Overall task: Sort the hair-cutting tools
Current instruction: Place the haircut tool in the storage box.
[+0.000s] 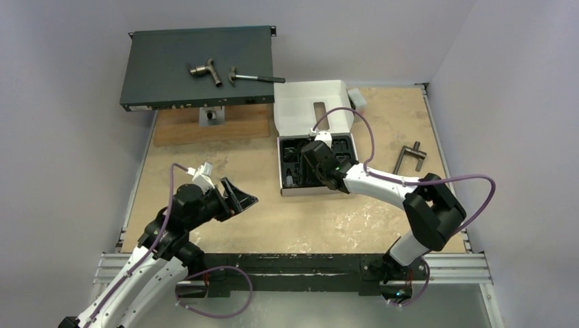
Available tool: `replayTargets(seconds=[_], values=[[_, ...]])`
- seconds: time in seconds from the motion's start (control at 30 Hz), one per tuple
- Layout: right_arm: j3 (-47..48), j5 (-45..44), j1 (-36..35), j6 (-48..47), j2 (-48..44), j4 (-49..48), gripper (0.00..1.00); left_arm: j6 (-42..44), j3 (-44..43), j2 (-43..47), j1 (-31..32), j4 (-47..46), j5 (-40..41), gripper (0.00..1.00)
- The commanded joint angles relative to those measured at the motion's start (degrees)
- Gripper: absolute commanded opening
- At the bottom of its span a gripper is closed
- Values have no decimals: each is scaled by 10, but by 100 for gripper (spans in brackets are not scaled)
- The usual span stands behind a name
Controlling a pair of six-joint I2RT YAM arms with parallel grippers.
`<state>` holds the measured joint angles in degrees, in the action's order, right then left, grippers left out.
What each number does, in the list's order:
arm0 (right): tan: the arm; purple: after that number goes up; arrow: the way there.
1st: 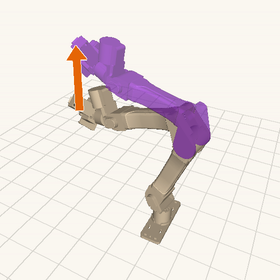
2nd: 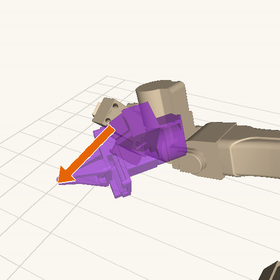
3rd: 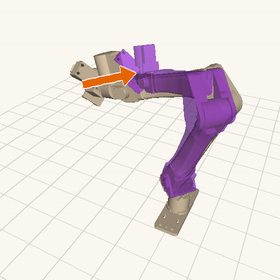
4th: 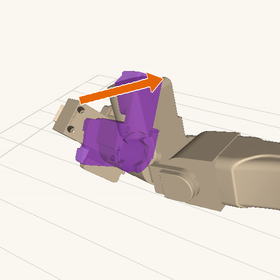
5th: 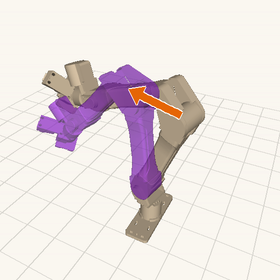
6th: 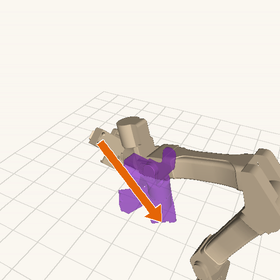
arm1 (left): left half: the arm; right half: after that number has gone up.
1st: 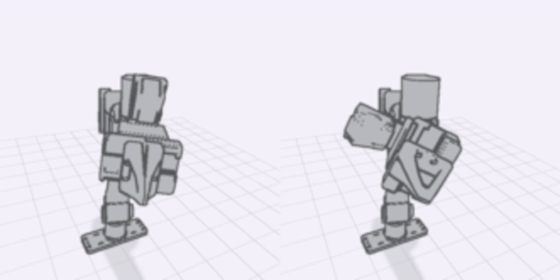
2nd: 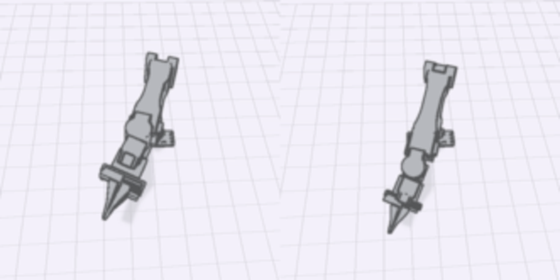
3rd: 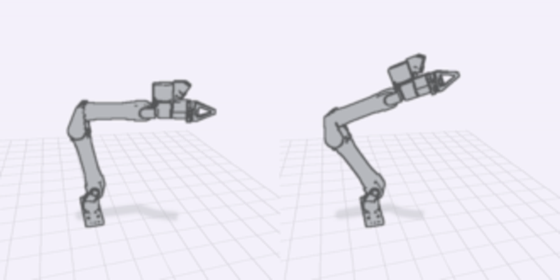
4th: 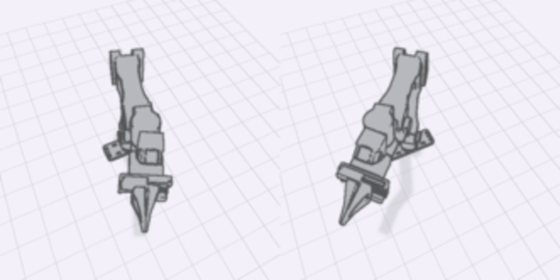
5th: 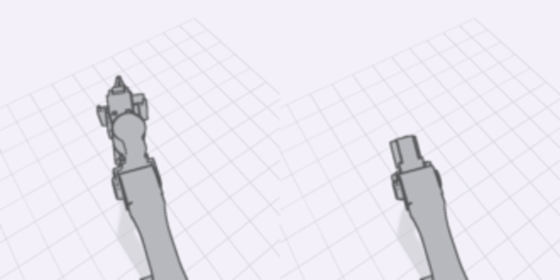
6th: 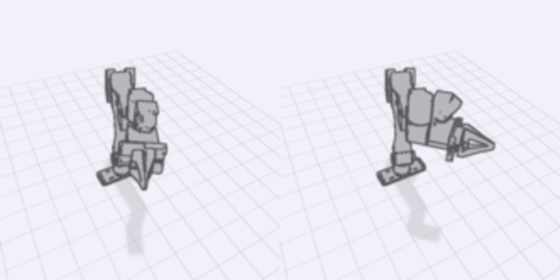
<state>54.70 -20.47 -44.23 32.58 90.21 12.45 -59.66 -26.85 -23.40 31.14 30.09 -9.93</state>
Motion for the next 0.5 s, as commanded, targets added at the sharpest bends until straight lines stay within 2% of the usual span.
replayTargets(seconds=[0.0, 0.2, 0.33, 0.4, 0.47], values=[[20, -19, 0, 6, 8, -8, 0, -10, 3, -4, -4, -14, 5, 77], [14, -25, 1, 7, 3, -7, 0, -10, 4, -8, -3, -16, 4, 77], [9, -22, 1, -1, -37, -10, 0, -9, 4, -8, -4, -18, 4, 77], [2, -6, 0, -44, -69, -27, 0, -7, 1, -10, -4, -22, 4, 77], [-26, 59, -1, -105, -126, -68, 0, 1, -8, -14, -4, -26, 1, 77]])
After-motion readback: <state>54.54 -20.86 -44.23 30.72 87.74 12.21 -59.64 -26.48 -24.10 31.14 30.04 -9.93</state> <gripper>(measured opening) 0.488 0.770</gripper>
